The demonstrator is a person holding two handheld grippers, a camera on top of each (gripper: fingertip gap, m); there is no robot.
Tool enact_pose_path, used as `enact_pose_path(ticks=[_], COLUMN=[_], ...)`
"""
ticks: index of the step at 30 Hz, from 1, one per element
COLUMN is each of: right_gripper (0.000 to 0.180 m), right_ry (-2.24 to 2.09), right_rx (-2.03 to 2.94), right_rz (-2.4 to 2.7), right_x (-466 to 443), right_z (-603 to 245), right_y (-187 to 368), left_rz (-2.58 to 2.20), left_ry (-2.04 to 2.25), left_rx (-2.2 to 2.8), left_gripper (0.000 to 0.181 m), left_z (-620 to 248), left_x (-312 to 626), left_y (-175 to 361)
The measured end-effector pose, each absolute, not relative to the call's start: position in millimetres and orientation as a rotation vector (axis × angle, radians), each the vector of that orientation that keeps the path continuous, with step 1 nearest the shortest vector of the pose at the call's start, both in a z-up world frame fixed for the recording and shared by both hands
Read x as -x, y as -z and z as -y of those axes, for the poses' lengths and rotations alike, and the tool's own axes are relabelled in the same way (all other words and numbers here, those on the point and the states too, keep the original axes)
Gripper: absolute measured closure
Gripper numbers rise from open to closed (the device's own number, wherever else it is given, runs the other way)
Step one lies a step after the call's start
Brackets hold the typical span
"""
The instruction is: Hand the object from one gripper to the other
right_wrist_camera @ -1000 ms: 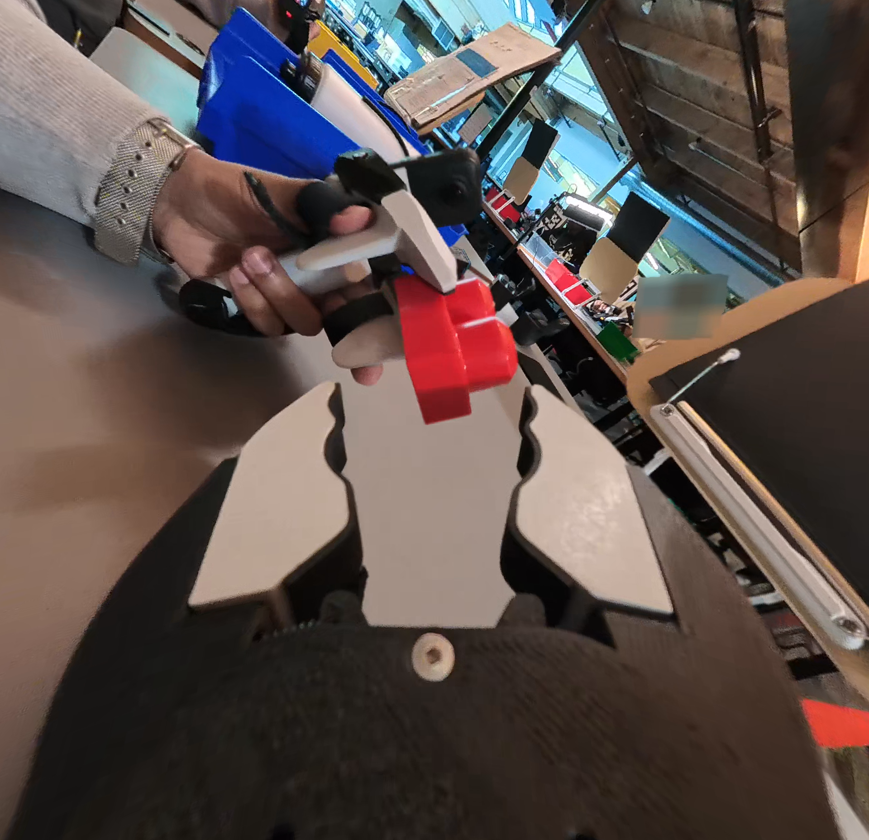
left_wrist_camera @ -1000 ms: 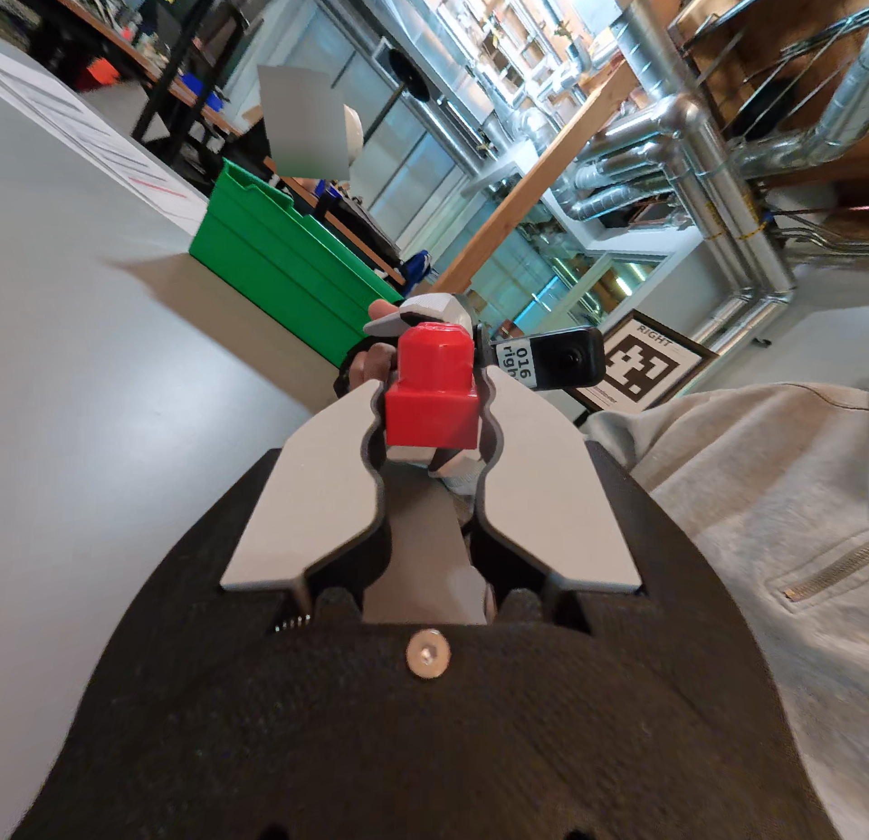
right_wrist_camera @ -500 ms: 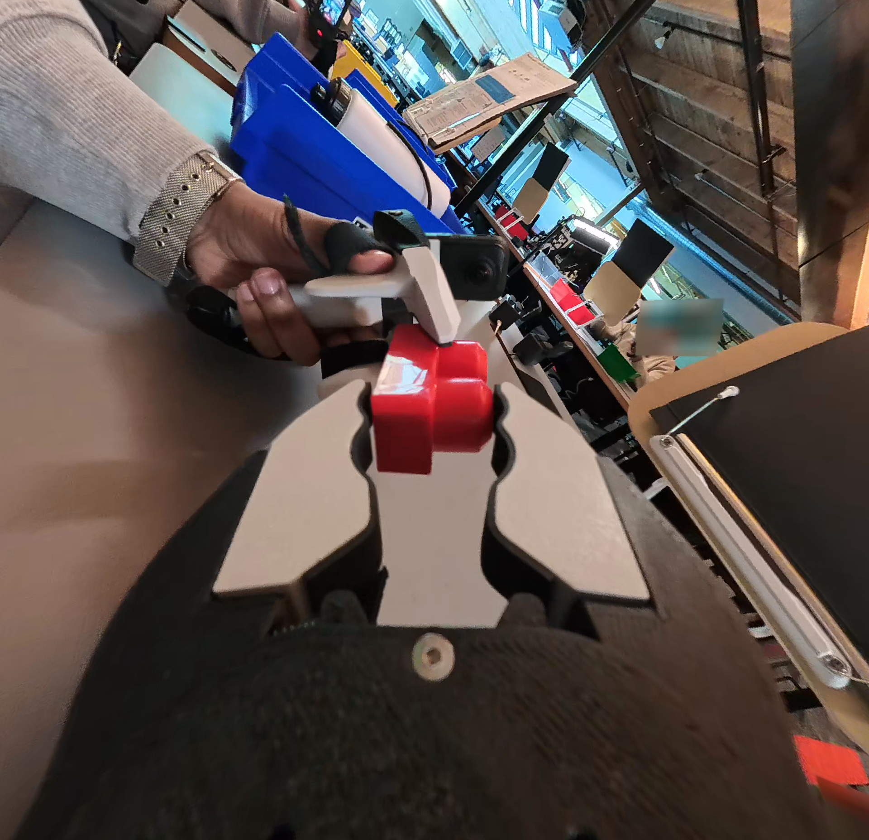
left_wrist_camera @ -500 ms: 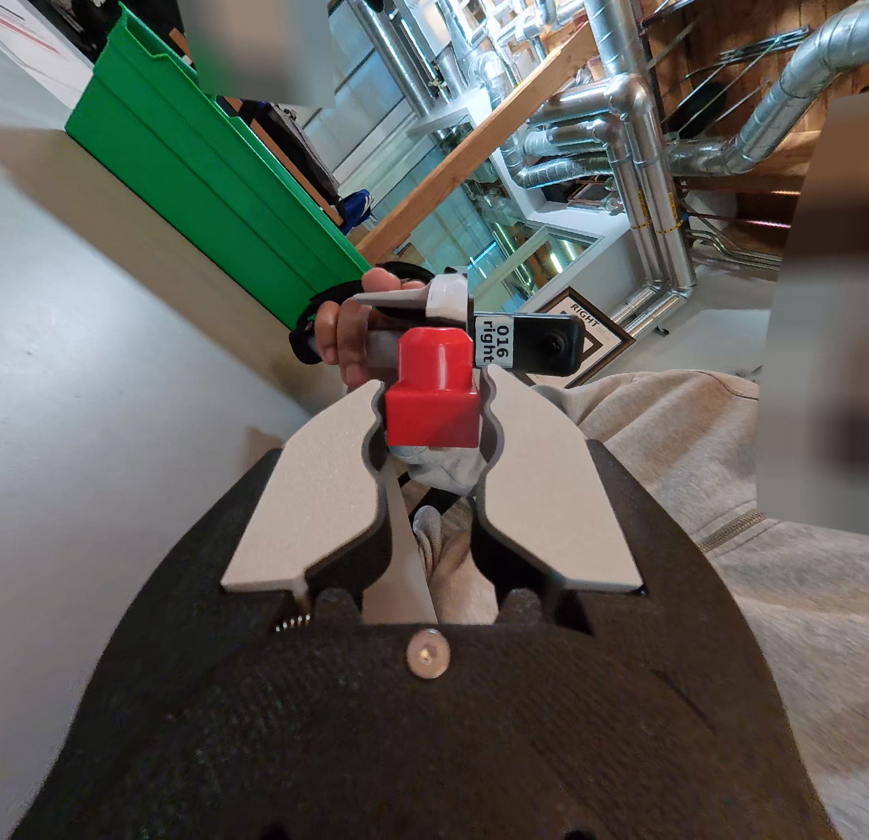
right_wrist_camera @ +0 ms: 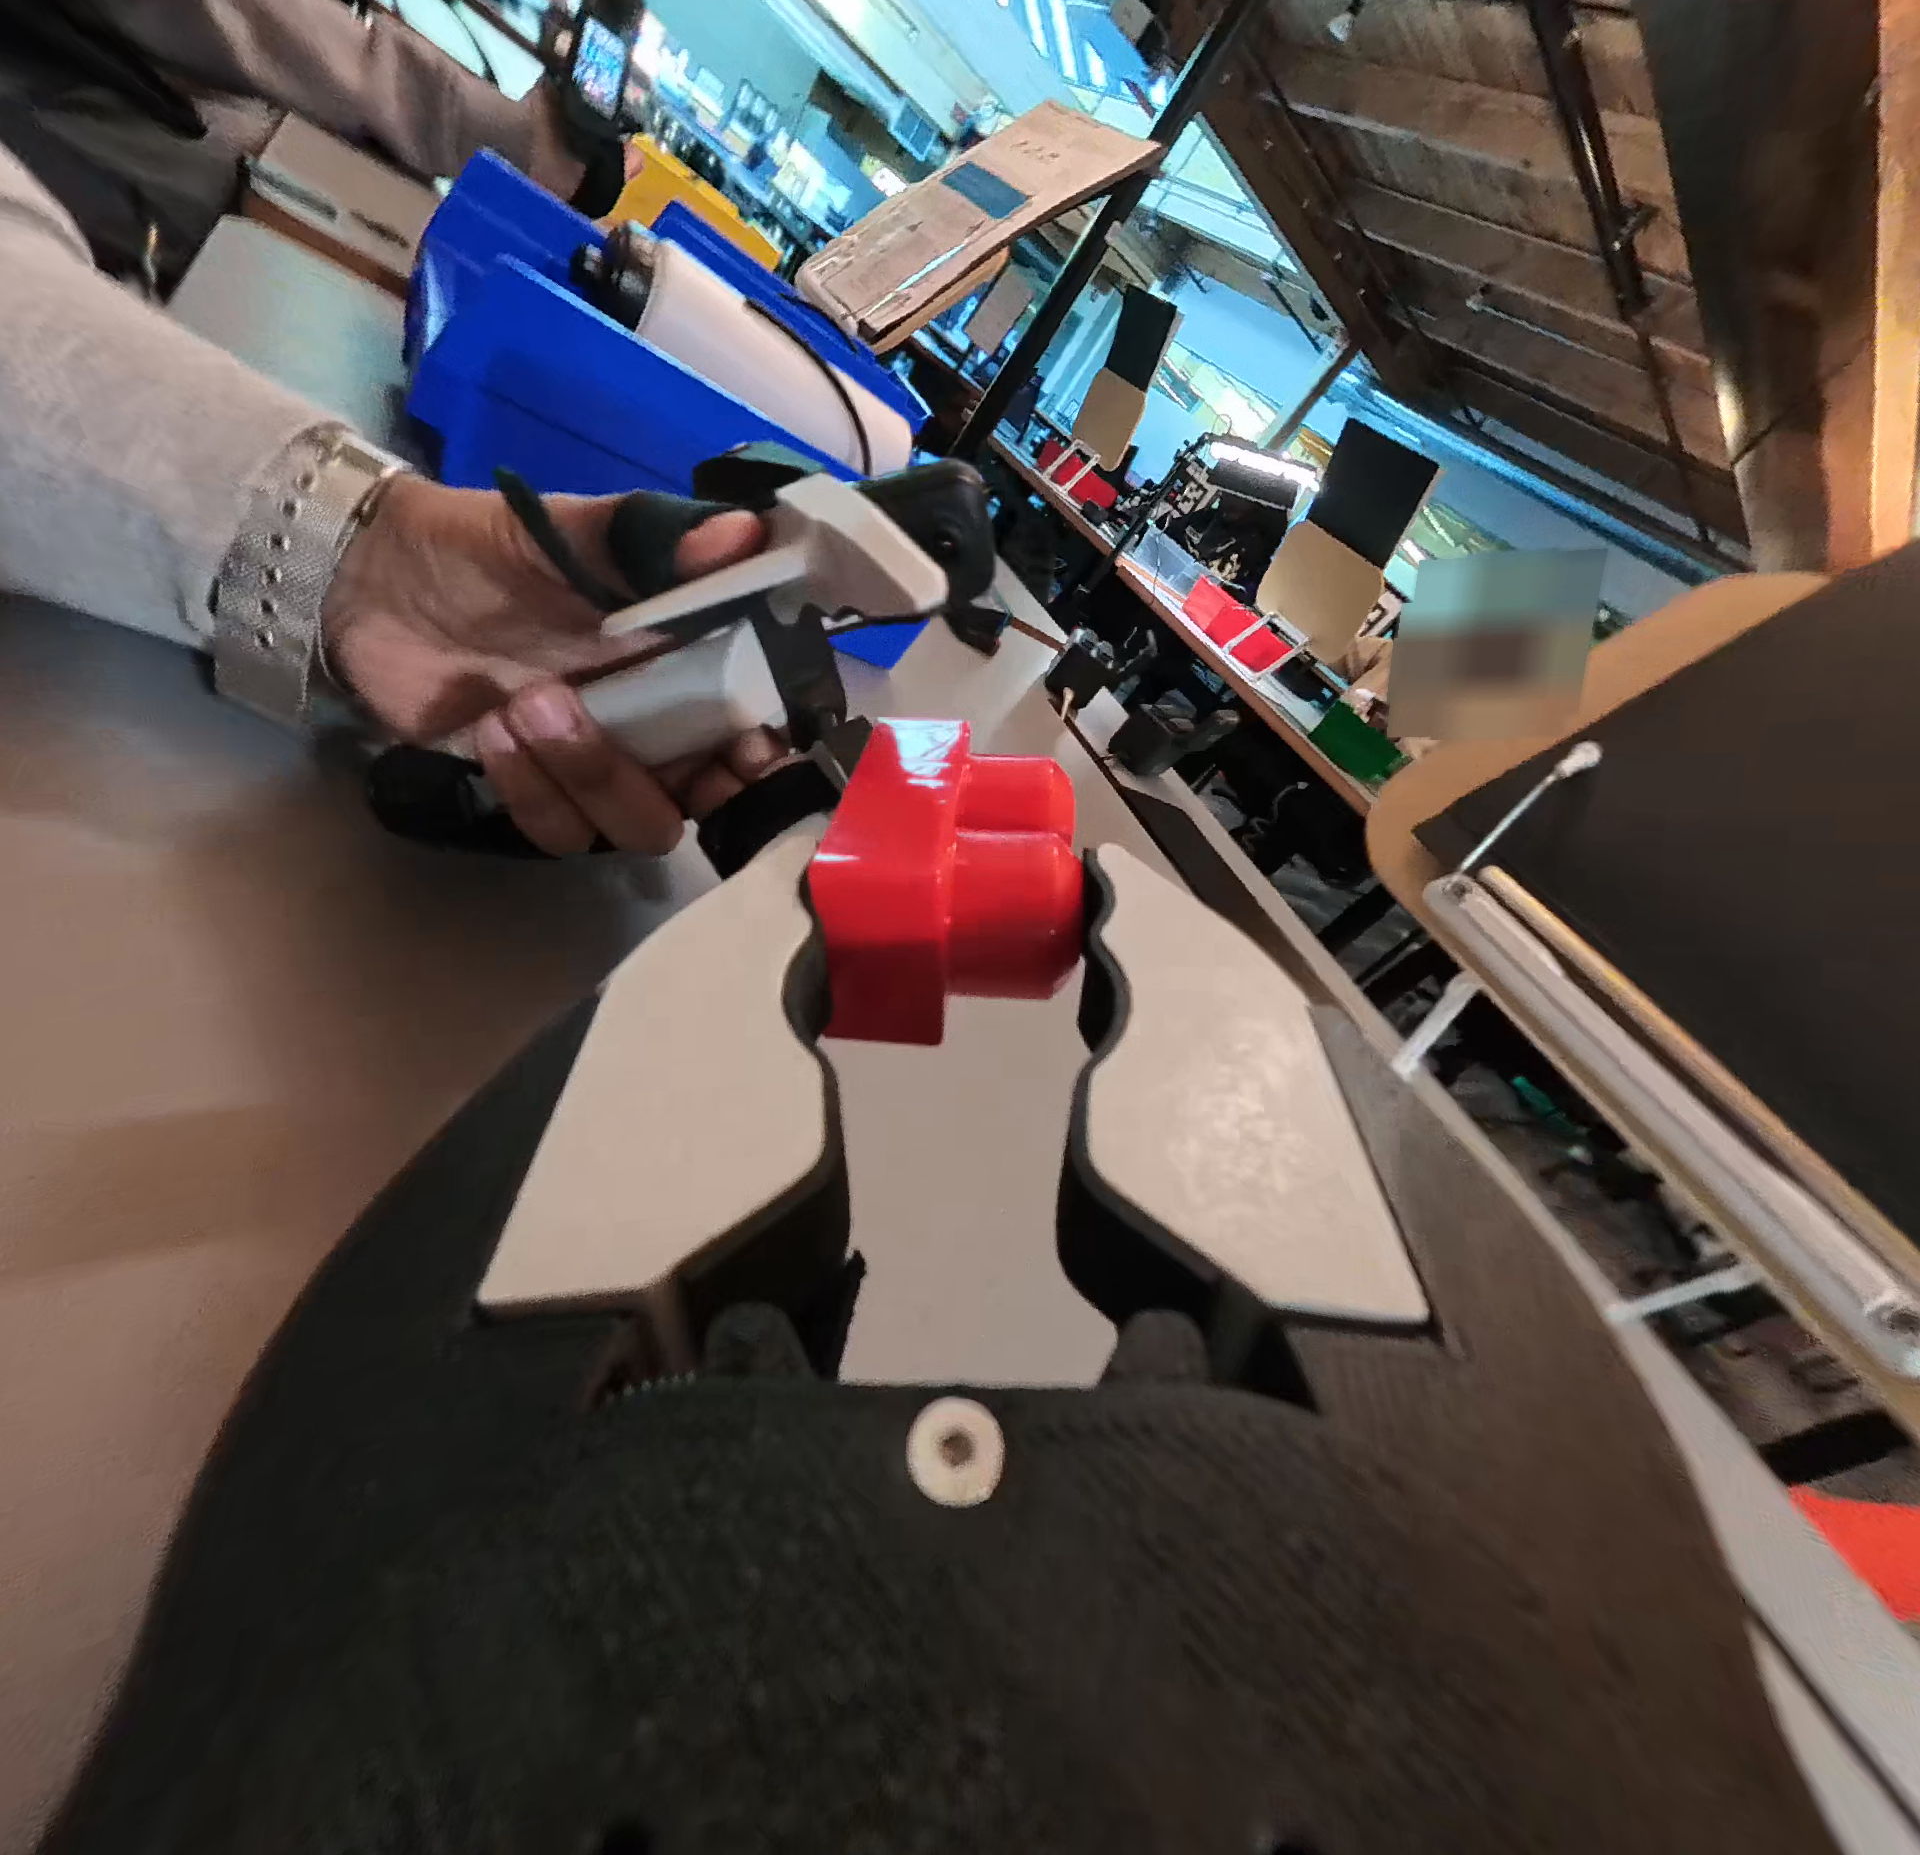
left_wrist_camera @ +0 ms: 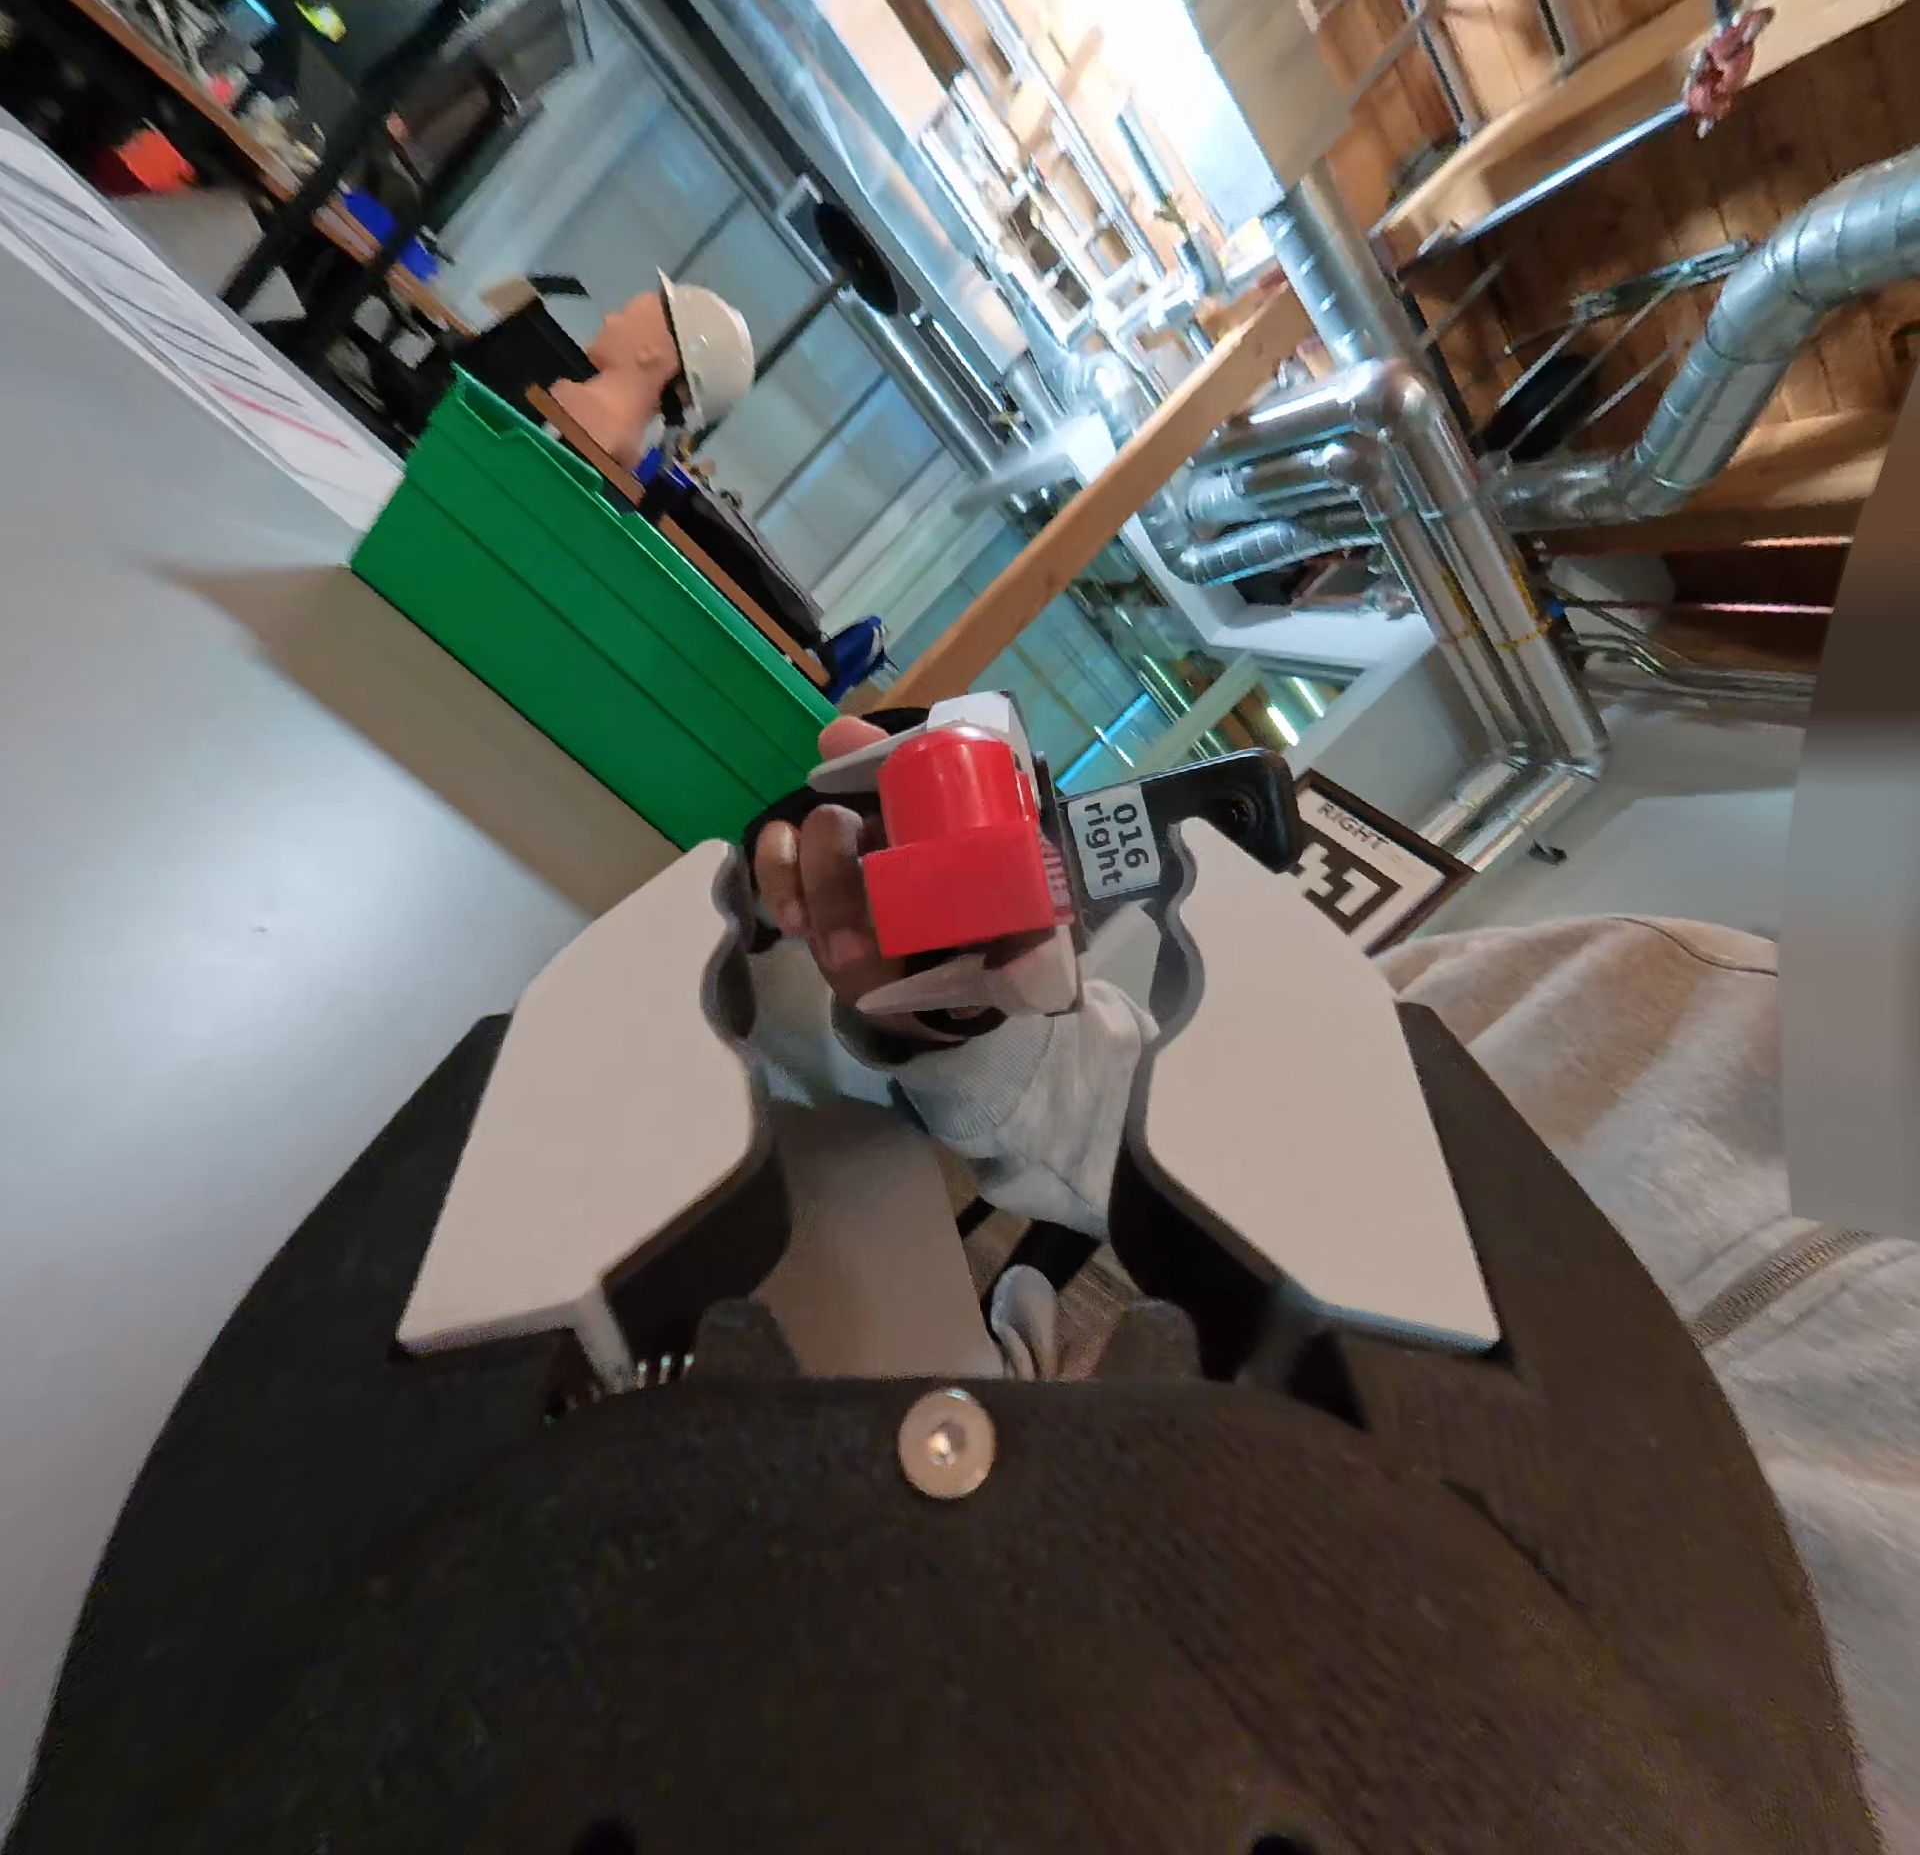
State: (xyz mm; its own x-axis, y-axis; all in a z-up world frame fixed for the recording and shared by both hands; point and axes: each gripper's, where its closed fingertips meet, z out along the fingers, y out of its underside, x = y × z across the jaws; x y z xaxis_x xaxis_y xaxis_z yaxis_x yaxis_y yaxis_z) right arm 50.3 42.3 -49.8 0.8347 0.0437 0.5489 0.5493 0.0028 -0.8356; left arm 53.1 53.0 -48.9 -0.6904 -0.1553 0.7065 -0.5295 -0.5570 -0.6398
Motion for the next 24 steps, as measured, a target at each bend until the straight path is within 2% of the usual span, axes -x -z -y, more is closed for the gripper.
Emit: enact_pose_path(ticks=[1,6,13,18,20,24], right_gripper=[0.134,0.134,0.134,0.134,0.134,0.134], right_ry=[0.383,0.1,-0.611,-0.71,-0.737,-0.76], right_rx=[1.533,1.55,1.527,1.59,1.601,1.591], right_rz=[0.452,0.26,0.005,-0.006,-0.002,0.0], right_x=[-53,-64,-56,-52,-47,-44], right_z=[-41,-36,-30,-32,-34,-35], right_y=[48,45,43,55,58,57], left_rz=[1.33,1.347,1.493,1.671,1.702,1.749], left_ry=[-2.355,-2.43,-2.437,-2.354,-2.334,-2.264], left_rx=[-1.118,-1.116,-1.06,-1.04,-1.028,-0.986], left_gripper=[0.103,0.1,0.1,0.103,0.107,0.128], left_z=[-56,-60,-48,-30,-24,-17], left_x=[-55,-56,-50,-48,-47,-41], left_y=[49,43,44,57,60,65])
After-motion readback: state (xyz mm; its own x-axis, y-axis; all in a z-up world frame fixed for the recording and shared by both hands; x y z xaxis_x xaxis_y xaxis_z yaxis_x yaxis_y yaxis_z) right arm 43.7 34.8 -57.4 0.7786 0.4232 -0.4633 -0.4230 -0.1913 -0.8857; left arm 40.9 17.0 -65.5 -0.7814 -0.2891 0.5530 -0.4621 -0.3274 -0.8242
